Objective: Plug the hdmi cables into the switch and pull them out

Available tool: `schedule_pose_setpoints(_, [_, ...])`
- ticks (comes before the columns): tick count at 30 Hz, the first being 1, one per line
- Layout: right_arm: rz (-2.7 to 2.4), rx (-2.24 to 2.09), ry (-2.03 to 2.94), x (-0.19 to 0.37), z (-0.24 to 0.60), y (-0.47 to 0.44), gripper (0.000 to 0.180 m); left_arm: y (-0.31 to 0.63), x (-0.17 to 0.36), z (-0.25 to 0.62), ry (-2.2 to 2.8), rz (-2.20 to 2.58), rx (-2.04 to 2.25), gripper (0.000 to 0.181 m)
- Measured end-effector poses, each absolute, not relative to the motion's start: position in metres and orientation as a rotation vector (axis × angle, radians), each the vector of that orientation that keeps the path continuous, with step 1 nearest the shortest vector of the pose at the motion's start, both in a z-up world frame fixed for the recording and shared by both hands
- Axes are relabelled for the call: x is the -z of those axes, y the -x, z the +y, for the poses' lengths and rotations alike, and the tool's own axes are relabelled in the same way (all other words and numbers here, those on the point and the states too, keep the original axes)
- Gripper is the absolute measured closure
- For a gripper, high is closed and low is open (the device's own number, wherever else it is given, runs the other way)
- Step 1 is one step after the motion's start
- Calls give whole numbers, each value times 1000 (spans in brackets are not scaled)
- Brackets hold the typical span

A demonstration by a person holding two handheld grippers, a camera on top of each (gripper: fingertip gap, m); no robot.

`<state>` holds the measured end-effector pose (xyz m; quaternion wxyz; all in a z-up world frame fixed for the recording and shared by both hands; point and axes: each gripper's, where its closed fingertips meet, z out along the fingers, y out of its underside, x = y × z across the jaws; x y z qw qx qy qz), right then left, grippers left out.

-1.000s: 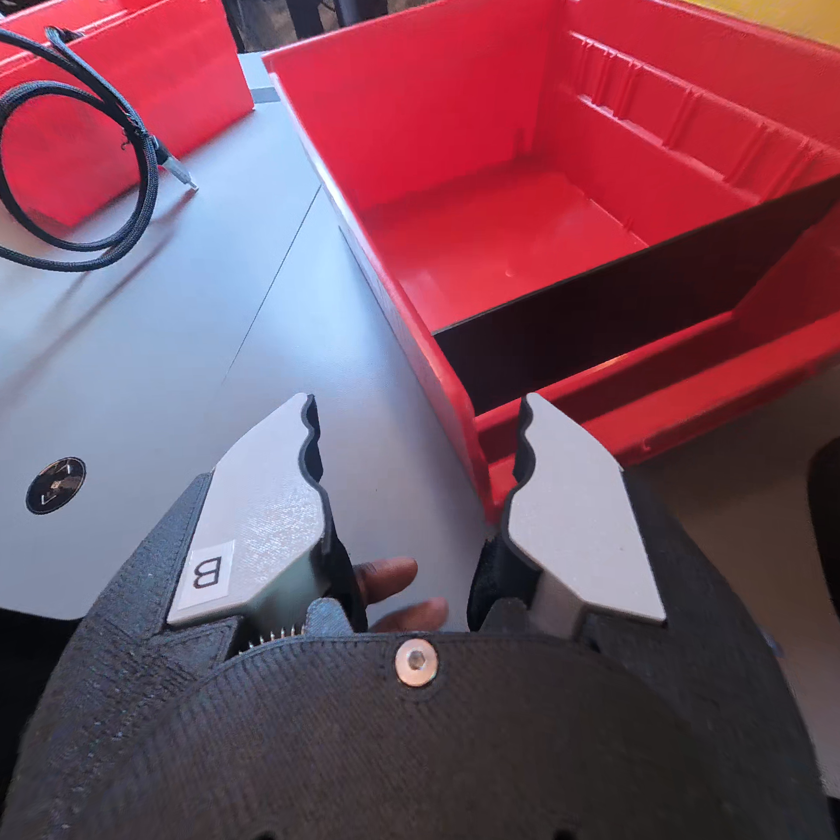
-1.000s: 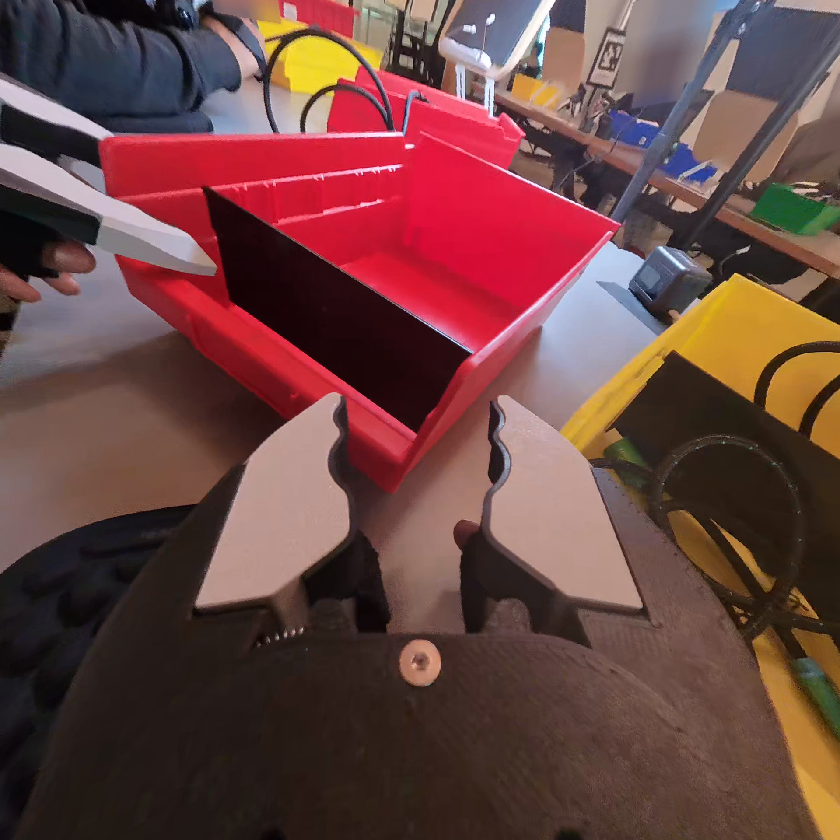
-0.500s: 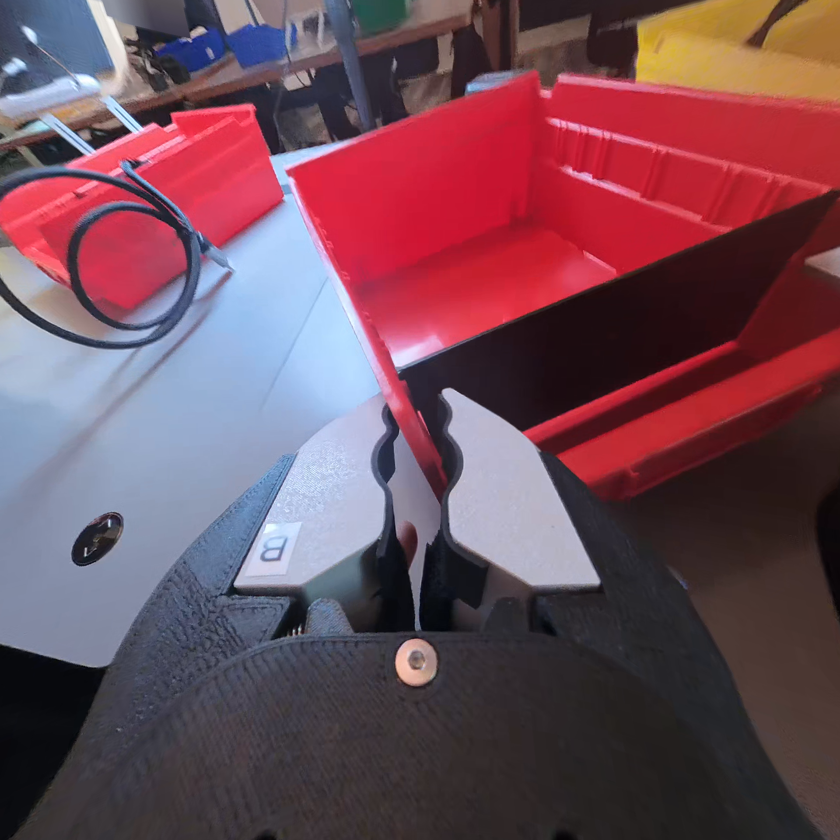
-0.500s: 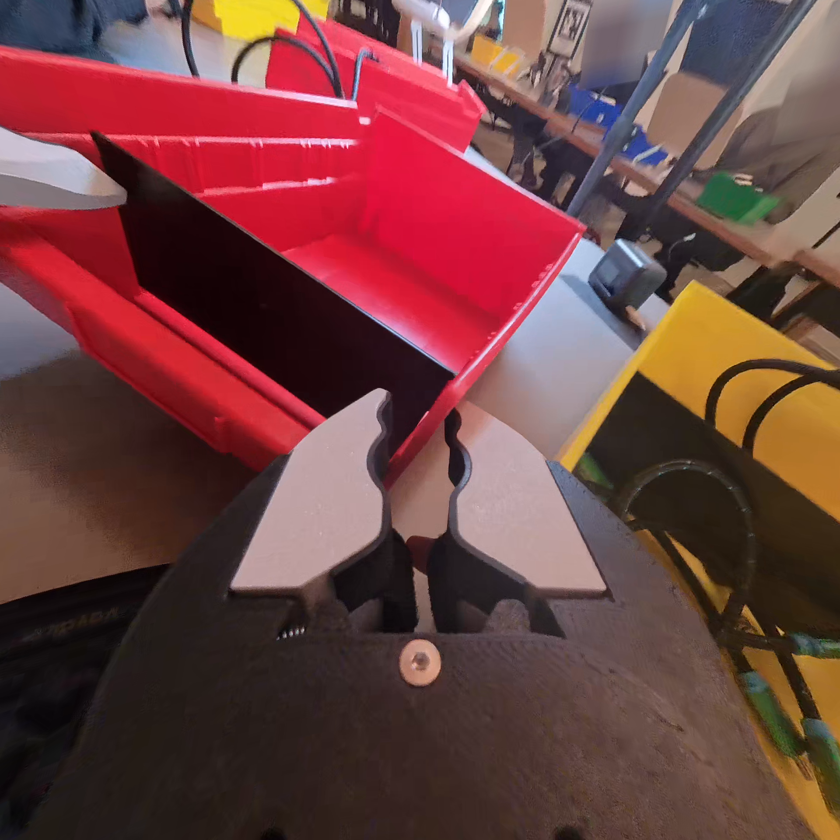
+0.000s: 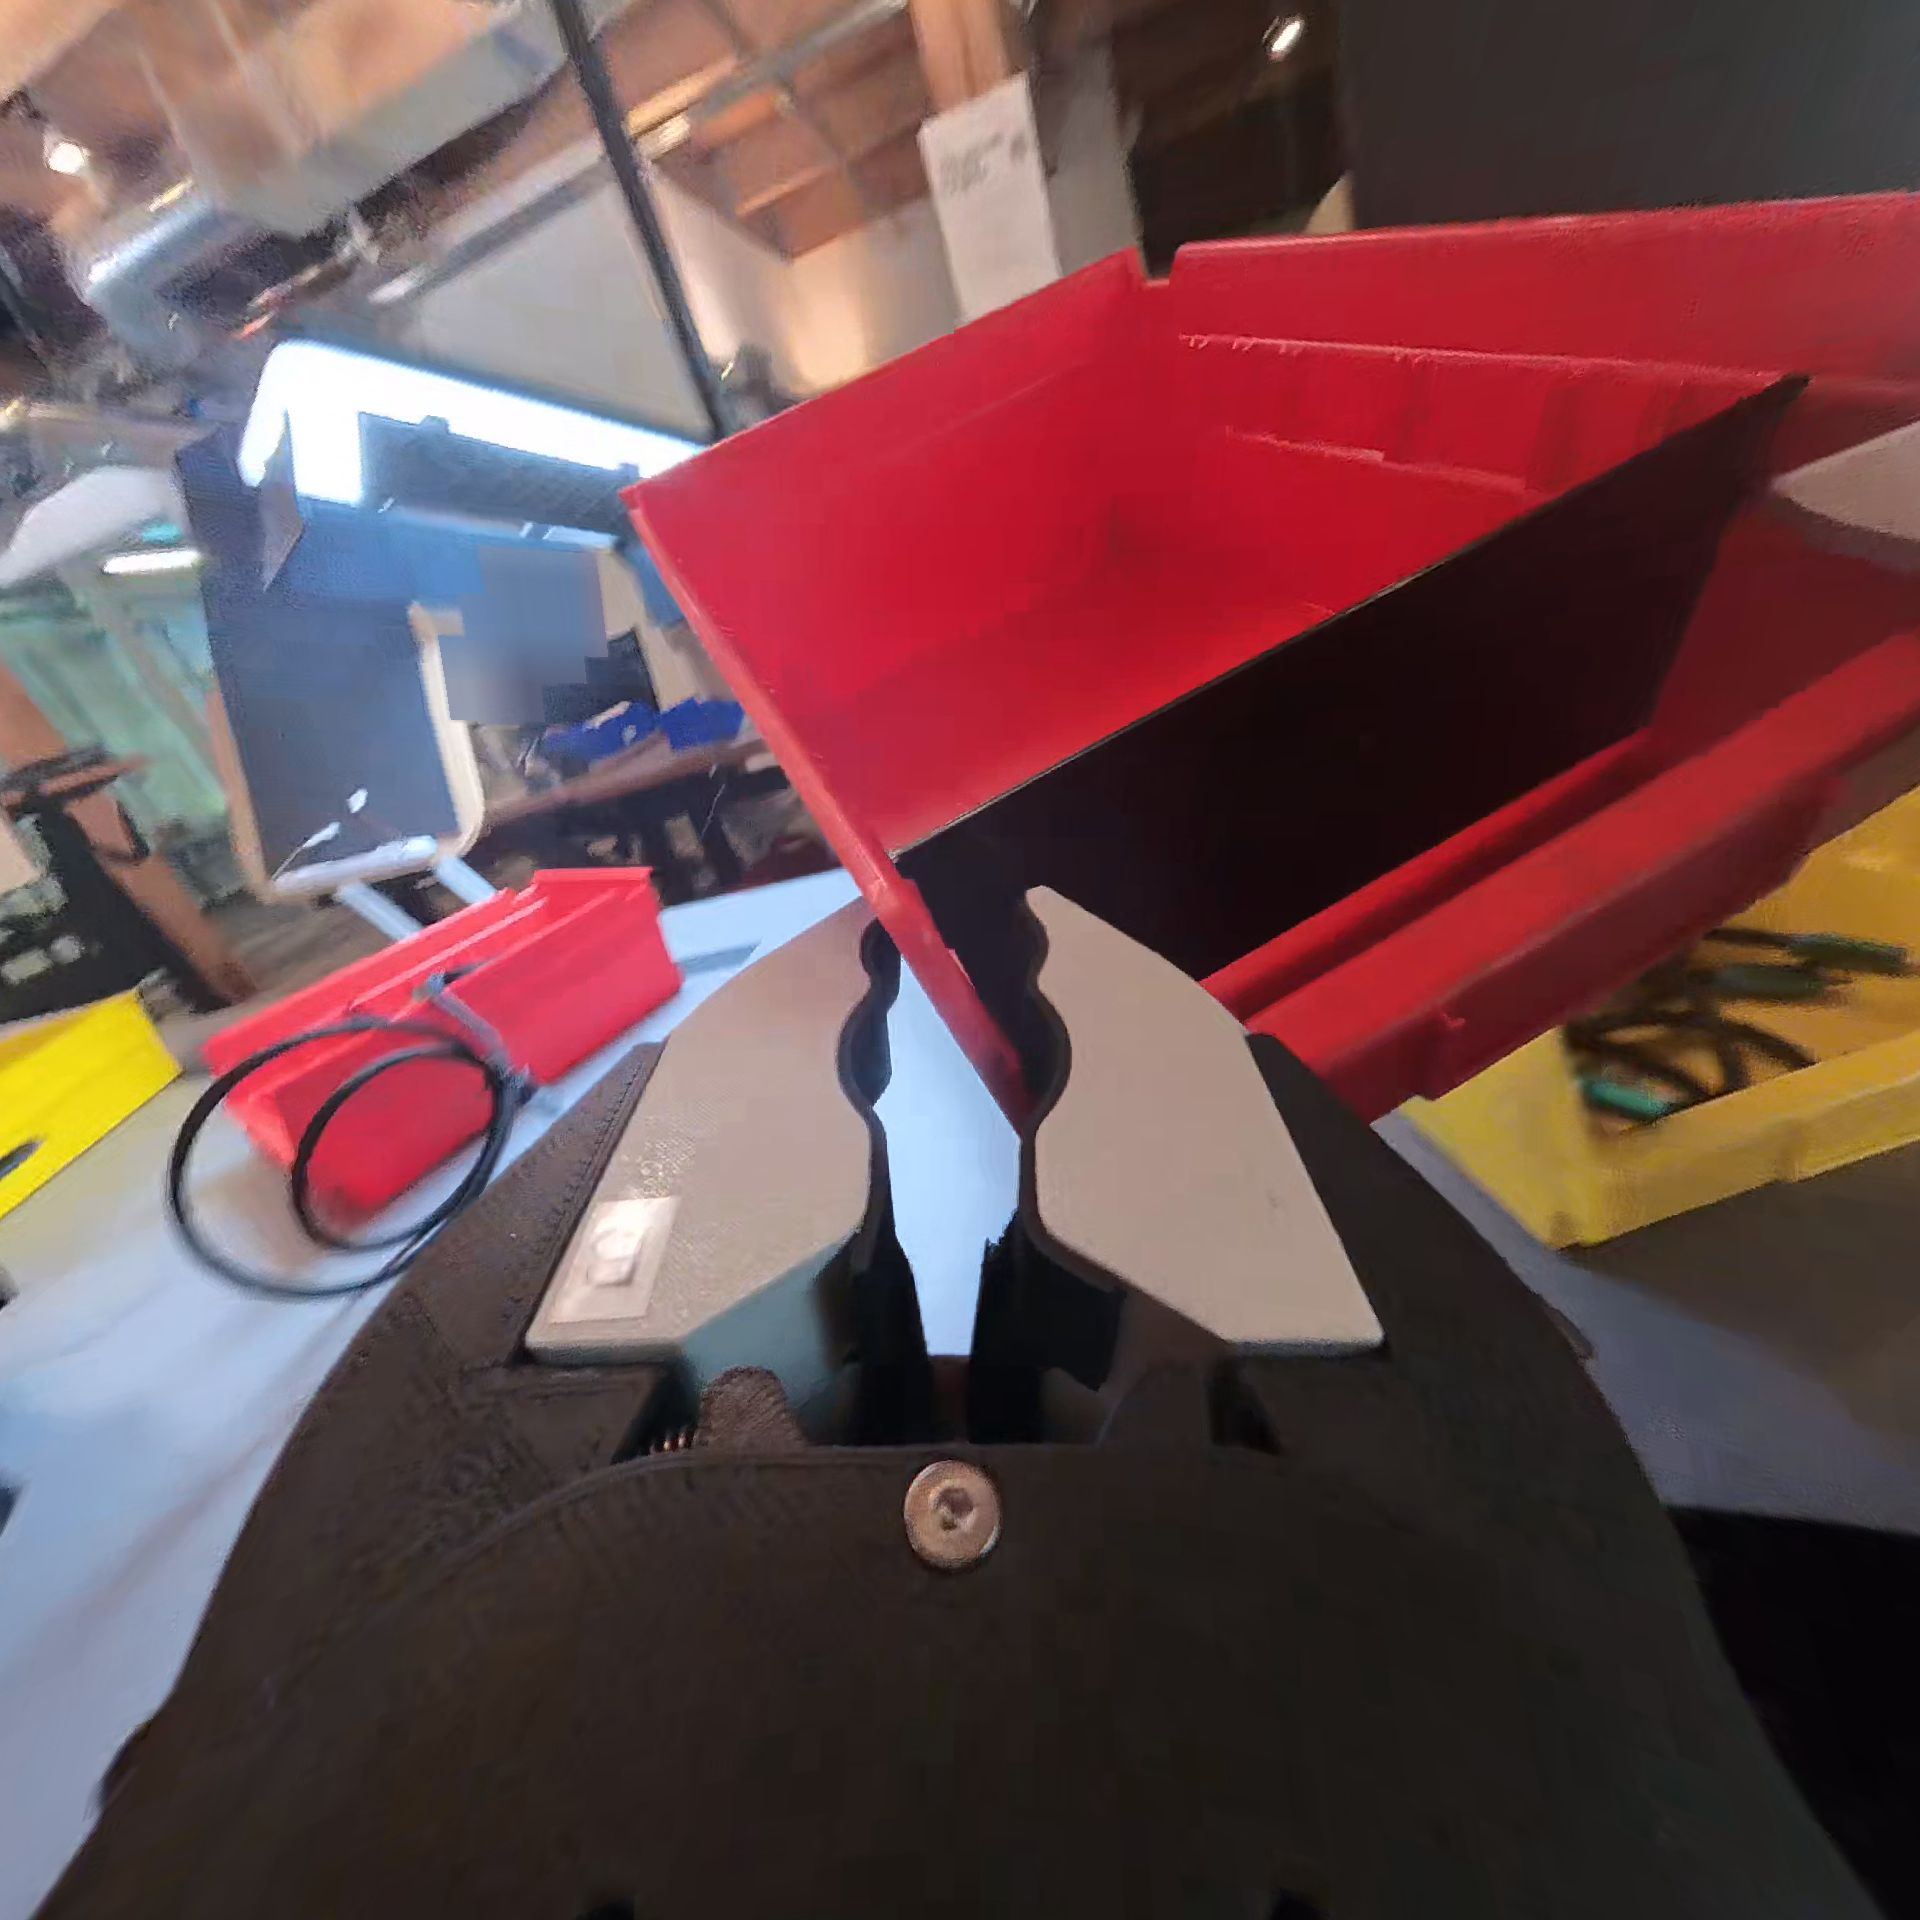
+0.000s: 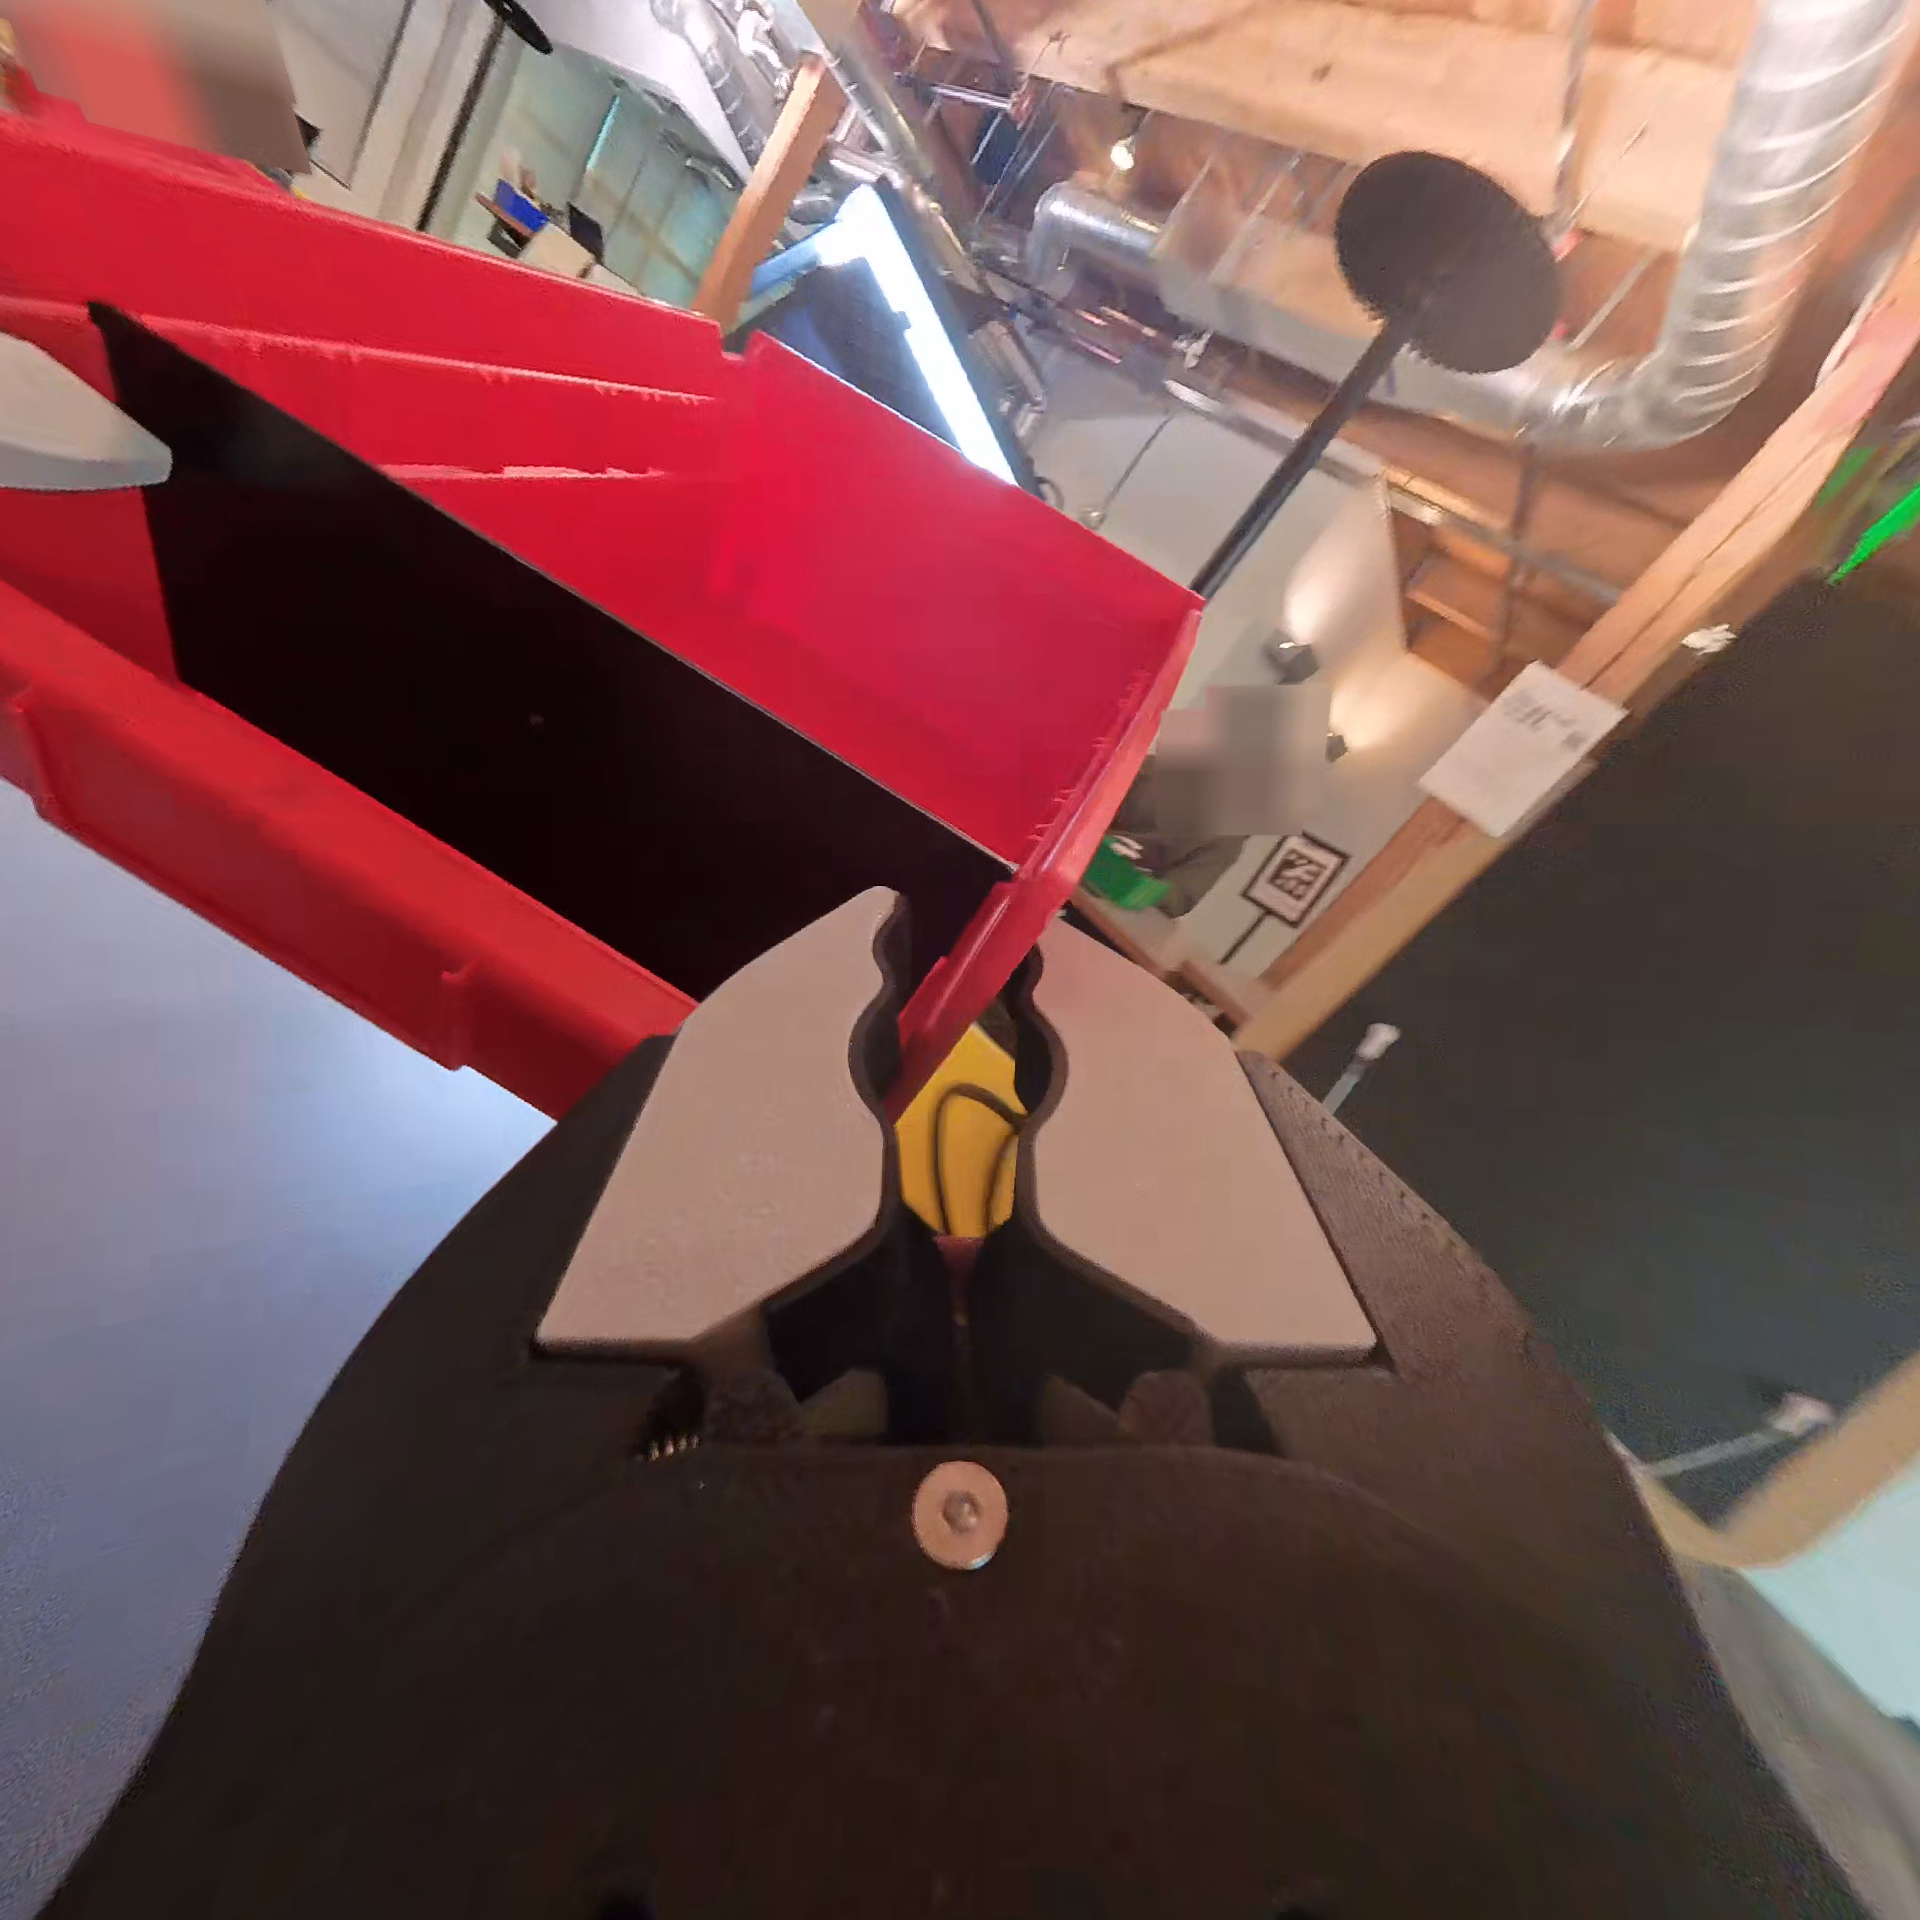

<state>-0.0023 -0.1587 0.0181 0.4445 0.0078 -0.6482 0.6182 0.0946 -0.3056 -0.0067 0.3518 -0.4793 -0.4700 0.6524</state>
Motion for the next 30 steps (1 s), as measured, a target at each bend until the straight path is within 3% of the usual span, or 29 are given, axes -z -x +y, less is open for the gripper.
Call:
schedule_pose_setpoints(9, [-1505,-1236,189,-28,30,44,161,-4,-13,-138,1513,-798,-1559,156])
schedule_pose_setpoints(19, [-1563,-920,572,55,230,86,160,86,55,52,1868,-590,-1197,153])
schedule_pose_setpoints(24, [-1618,-784,683,101,280,97,162,104,103,98,1976,-578,-1108,153])
schedule_pose_setpoints(30, [-1684,-777,735,119,282,101,162,106,128,100,2010,-594,-1076,152])
